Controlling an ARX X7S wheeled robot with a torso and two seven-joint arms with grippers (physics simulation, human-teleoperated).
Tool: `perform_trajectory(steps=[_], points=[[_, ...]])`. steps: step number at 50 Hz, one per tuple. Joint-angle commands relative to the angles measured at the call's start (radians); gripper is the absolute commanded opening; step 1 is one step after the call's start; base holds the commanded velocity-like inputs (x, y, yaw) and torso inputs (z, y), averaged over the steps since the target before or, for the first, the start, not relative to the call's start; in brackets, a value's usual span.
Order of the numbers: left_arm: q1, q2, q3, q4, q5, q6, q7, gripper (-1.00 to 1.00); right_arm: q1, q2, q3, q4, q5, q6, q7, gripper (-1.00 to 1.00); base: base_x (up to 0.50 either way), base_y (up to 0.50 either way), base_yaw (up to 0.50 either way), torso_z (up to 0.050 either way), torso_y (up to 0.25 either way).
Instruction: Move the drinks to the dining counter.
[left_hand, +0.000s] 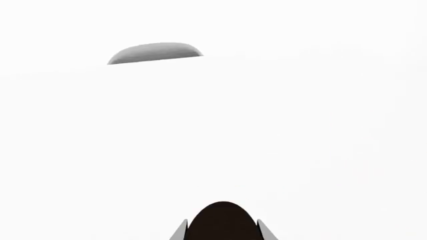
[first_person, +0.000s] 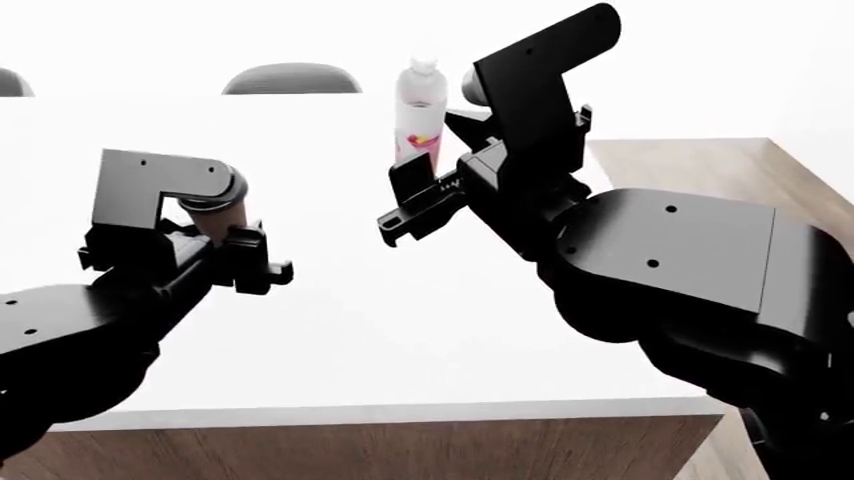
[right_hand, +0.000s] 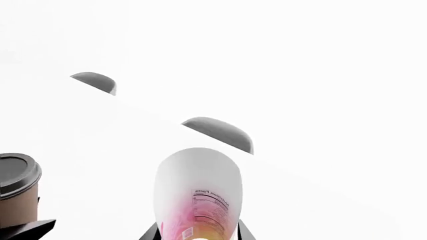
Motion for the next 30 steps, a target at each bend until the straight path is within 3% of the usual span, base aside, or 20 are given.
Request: perform_trajectory(steps=[1,30], points=[[0.011,-0.012,0.014,0.007,0.005,-0.002,-0.015,-1.0,0.008,-0.001,0.01,-0.001,-0.035,-0.003,-0.006,-1.0,0.0,0.0,0.0,0.0,0.0],[0.027,-0.021,0.021,-0.02,-0.032,-0.012,-0.031,-1.0,0.021,-0.005,0.0,0.006,-0.035,-0.003,-0.007,-1.0,0.0,0.0,0.0,0.0,0.001]])
